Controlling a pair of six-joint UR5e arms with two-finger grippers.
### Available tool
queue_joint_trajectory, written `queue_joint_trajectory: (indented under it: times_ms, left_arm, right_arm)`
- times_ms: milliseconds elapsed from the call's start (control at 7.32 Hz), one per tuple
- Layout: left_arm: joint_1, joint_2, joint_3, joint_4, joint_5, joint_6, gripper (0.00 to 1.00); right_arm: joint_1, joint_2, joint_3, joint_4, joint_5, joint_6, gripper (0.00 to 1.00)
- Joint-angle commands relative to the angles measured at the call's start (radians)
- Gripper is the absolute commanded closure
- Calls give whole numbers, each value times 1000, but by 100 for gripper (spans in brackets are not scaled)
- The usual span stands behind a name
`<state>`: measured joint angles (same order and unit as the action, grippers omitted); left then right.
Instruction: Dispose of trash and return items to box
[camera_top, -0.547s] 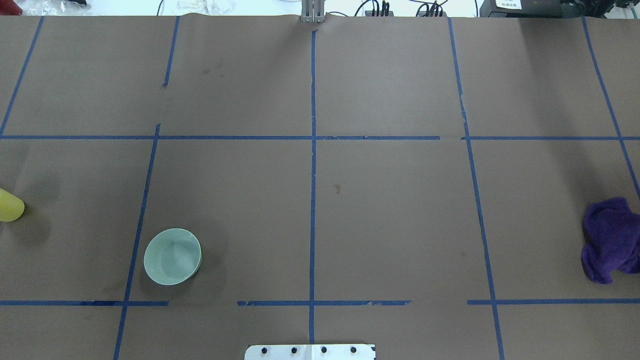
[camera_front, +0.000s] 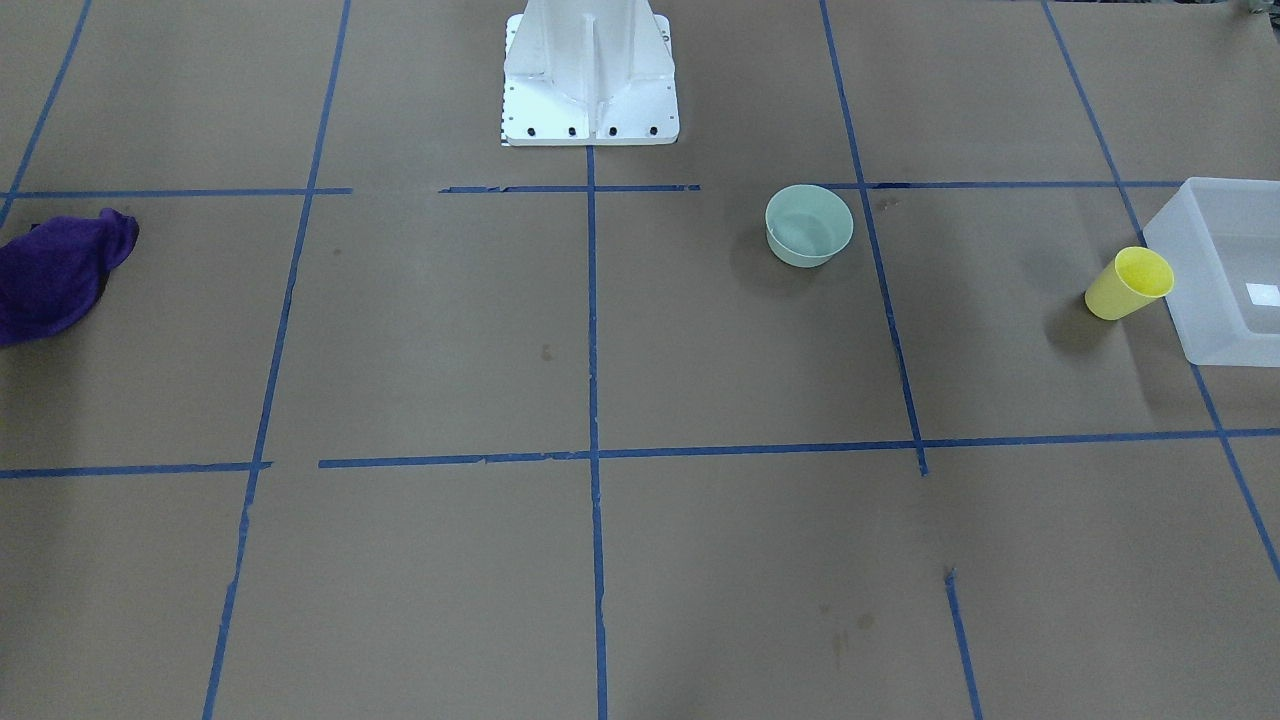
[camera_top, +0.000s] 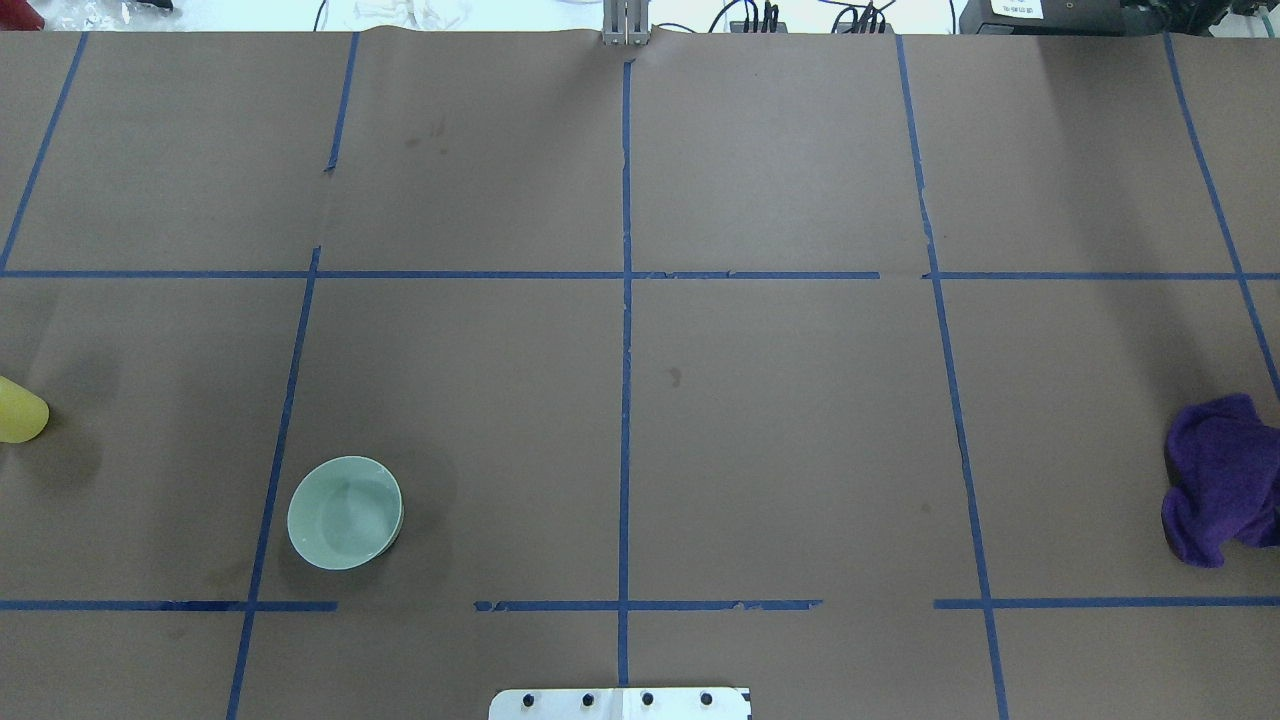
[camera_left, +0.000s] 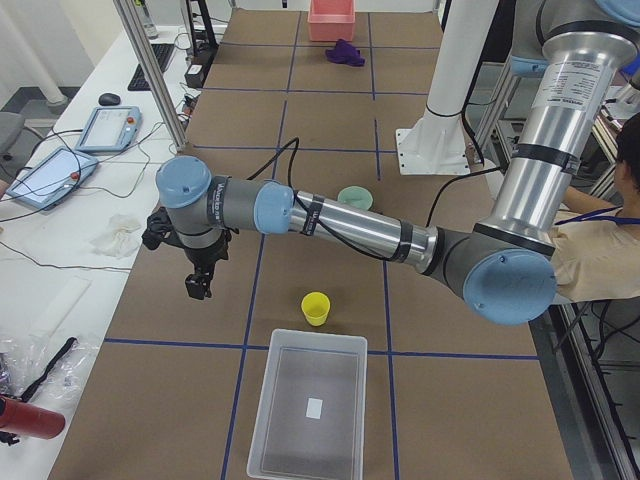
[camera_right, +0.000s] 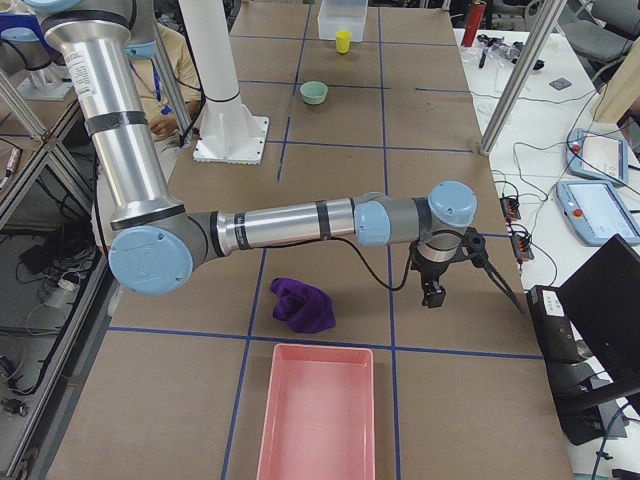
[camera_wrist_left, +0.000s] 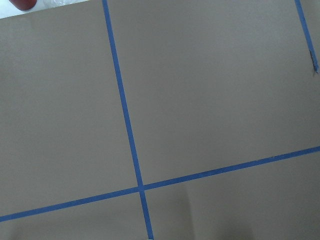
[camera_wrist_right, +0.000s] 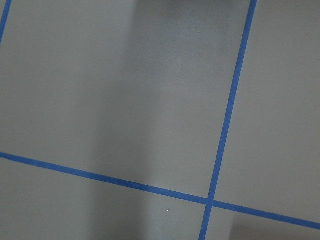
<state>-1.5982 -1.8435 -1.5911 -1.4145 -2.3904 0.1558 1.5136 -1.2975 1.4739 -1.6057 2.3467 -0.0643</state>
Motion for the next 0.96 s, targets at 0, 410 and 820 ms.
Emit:
queue_joint_trajectory:
  times_ms: [0,410,820]
  left_arm:
    - [14,26,-39,-15,13,2,0]
    - [129,89,-70,-67,-78,-1,0]
    - [281,236,-188,-207,32,-339,0]
  right_arm:
    - [-3,-16,3,0,0,11,0]
    - [-16,-86,-39,267,-7,18,0]
    - [-29,-86,-33,277,5,104,0]
